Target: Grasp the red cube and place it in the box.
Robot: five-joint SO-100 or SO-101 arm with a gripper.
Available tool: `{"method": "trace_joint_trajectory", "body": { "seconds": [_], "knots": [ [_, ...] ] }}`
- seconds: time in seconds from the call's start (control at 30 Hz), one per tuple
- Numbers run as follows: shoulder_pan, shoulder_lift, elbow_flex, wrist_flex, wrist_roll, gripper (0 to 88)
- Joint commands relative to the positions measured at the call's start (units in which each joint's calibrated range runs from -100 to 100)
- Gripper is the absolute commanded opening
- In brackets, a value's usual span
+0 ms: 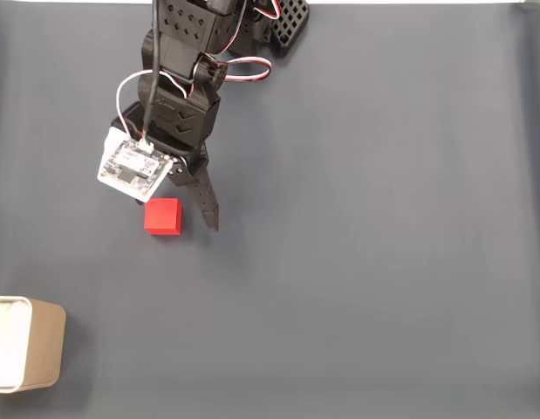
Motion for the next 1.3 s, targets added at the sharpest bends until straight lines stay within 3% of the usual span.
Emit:
{"method": "trace_joint_trajectory", "body": {
  "seconds": [0.0, 1.27],
  "knots": [
    [-0.1, 0.4, -3.3, -1.0, -0.6, 40.5],
    [-1.9, -2.9, -1.7, 1.7, -1.4, 40.5]
  ]
}}
